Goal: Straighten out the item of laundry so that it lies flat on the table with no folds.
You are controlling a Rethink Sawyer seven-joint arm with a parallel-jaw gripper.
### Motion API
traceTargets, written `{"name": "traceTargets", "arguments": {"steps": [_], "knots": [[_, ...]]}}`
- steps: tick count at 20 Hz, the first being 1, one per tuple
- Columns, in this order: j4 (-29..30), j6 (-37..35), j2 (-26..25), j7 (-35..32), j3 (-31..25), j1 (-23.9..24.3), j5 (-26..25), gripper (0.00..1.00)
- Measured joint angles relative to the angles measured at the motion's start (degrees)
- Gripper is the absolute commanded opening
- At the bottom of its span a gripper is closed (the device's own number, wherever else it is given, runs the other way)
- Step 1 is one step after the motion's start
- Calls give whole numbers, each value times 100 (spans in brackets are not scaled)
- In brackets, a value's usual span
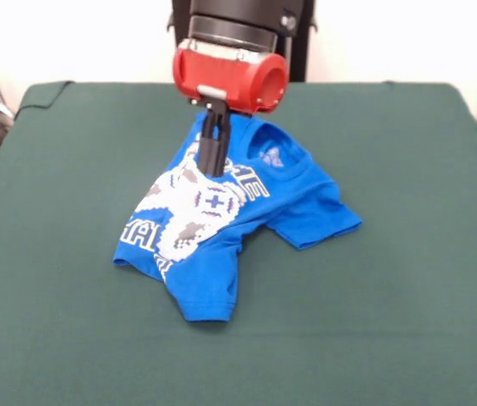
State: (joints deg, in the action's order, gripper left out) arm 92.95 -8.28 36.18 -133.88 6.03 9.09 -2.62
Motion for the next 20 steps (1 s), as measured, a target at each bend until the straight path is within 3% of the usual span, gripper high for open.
{"name": "traceTargets", "arguments": {"steps": [5,11,20], "knots": [[357,-885,-62,-1,-118,32,875,0],[706,-1569,-342,-1,-455,336,1539,0],[907,-1552,-1017,0,-979,692,1812,0]]}}
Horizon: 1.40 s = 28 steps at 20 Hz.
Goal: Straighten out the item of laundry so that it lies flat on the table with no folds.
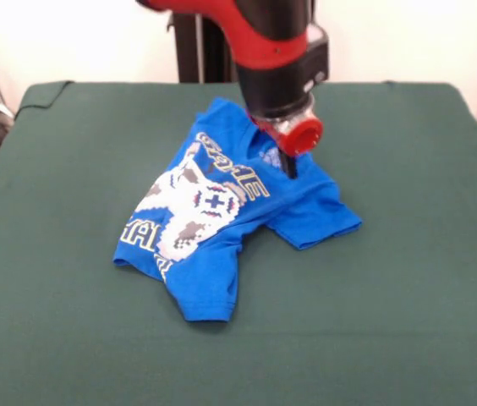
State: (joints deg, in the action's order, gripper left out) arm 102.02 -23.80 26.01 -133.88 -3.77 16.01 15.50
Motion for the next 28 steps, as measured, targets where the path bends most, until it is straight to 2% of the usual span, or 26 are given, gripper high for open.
{"name": "traceTargets", "arguments": {"steps": [4,5,14,16,20,23,28], "knots": [[84,119,-340,0,-395,296,31,0],[120,174,-445,0,-604,491,29,0],[334,354,-519,-1,-1074,1039,-26,0],[359,442,-505,-1,-1089,1040,-98,0],[367,814,-332,-1,-803,593,-397,0],[455,1574,-193,-1,-697,276,-1015,0],[629,2209,-177,0,-1002,532,-1502,0]]}}
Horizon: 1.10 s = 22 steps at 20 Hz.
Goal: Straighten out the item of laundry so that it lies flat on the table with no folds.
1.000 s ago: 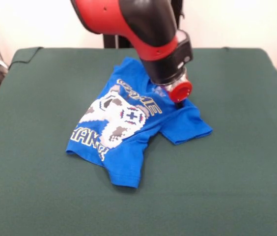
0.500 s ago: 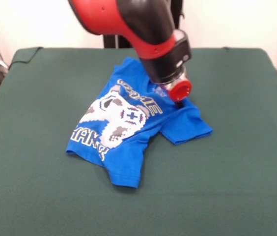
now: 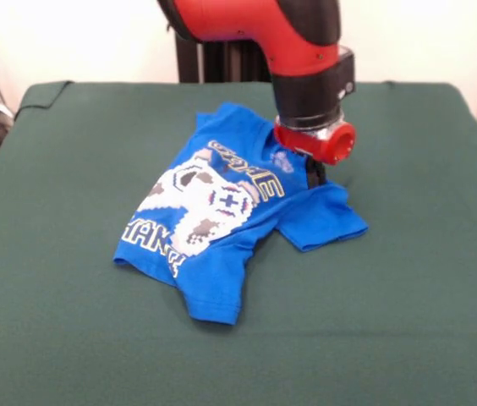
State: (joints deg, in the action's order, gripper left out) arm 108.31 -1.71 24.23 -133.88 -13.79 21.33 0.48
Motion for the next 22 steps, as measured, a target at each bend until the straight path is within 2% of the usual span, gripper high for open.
{"name": "traceTargets", "arguments": {"steps": [2,7,11,17,22], "knots": [[46,258,10,0,-242,185,-43,0],[47,307,120,0,-617,343,-24,0],[47,304,232,0,-1197,585,-25,0],[30,107,240,0,-2046,1108,-26,0],[-43,-242,332,0,-2334,1259,39,0]]}}
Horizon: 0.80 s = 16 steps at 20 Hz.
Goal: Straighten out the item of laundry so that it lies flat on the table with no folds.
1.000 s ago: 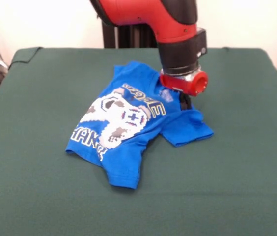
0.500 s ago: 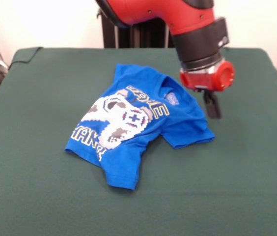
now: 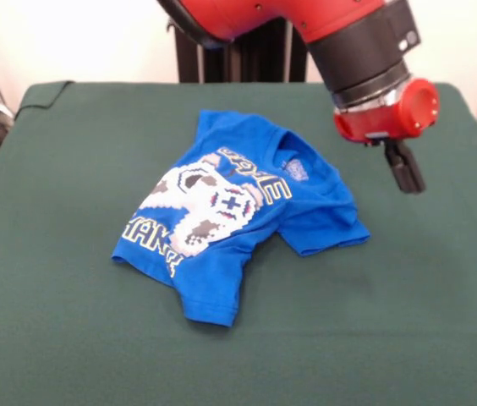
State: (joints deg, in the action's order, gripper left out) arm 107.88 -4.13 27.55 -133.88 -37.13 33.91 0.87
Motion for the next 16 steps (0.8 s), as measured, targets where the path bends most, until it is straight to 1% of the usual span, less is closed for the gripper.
{"name": "traceTargets", "arguments": {"steps": [1,3,5,8,10,12,16], "knots": [[-16,-129,80,0,49,-47,27,0],[-123,-526,321,0,406,-309,20,0],[-204,-745,435,0,634,-467,-12,0],[-410,-1213,660,0,1133,-777,-157,0],[-539,-1391,746,0,1407,-868,-282,0],[-618,-1412,772,0,1593,-868,-349,0],[-683,-1412,751,0,1845,-768,-349,0]]}}
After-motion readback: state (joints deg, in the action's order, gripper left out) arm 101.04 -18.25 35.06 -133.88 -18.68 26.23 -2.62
